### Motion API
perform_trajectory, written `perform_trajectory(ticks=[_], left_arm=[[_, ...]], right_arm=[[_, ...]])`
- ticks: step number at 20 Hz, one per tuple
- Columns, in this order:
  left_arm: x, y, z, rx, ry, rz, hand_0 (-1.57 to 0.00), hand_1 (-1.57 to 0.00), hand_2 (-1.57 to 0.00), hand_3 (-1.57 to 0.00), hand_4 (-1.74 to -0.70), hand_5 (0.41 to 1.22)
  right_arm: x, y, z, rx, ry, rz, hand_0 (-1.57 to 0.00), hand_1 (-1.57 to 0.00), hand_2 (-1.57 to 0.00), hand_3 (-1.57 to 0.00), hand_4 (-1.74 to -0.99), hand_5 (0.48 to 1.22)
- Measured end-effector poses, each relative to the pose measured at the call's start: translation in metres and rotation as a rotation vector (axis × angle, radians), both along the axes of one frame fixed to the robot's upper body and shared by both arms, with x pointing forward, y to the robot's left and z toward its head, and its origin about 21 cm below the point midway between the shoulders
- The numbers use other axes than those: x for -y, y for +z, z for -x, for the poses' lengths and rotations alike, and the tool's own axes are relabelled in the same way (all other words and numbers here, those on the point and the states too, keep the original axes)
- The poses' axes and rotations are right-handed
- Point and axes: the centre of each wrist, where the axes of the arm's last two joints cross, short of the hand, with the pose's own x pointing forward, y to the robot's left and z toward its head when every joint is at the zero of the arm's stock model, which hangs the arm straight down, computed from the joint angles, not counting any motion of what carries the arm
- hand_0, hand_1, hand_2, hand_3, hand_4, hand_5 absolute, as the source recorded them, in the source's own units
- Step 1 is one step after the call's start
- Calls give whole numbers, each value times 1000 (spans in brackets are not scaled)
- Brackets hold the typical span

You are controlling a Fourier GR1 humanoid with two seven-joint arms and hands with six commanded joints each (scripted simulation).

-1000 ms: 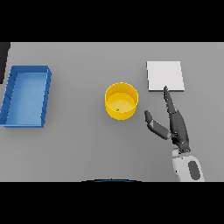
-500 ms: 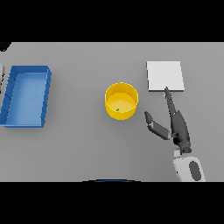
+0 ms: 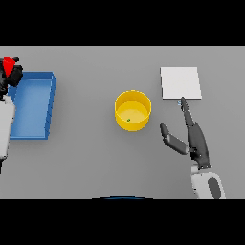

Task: Pick up the red beaker and tilt it to pour out 1 green nut into yellow bowl. Pick up the yellow bowl and place it on the metallic measuring scale.

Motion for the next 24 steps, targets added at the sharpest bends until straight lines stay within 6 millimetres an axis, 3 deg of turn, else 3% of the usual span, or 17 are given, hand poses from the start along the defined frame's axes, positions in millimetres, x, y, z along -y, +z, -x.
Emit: perform_trajectory(ticks=[5,6,9,11,12,14,16,19,24], left_arm=[[3,-18,21,-17,17,22,-1571,-1571,-1571,-1559,-1713,991],[6,-18,21,-29,11,1,-1571,-1571,-1571,-1561,-1645,941],[0,-19,32,-49,-5,-33,-1571,-1543,-1501,-1470,-1275,810],[-2,-21,37,-63,-22,-26,-1393,-1215,-1209,-1136,-1068,749],[-1,-18,39,-63,-39,-33,-1207,-995,-1020,-952,-1002,720],[-2,-20,41,-88,-38,-29,-772,-637,-652,-614,-920,677],[-1,-20,37,-132,-53,-51,-494,-407,-417,-393,-857,657],[-2,-30,38,-156,-108,-89,-252,-208,-213,-201,-810,657],[-1,-32,34,-119,-128,-93,-82,-67,-69,-65,-773,655]], right_arm=[[-3,2,0,20,0,1,1,1,1,1,-1017,638],[-1,0,1,3,-12,1,1,1,1,1,-1021,636],[0,0,3,21,-4,10,1,1,1,1,-1012,634],[-2,-1,5,18,-4,-3,1,1,1,1,-1007,635],[0,-2,5,21,-6,-9,1,1,1,1,-1004,636],[2,0,3,12,-14,-6,1,1,1,1,-1005,634],[-3,-2,5,13,-2,-6,1,1,1,1,-1009,639],[-2,-1,4,22,-3,0,1,1,1,1,-1012,639],[-4,5,-2,-15,2,61,1,1,1,1,-1014,666]])
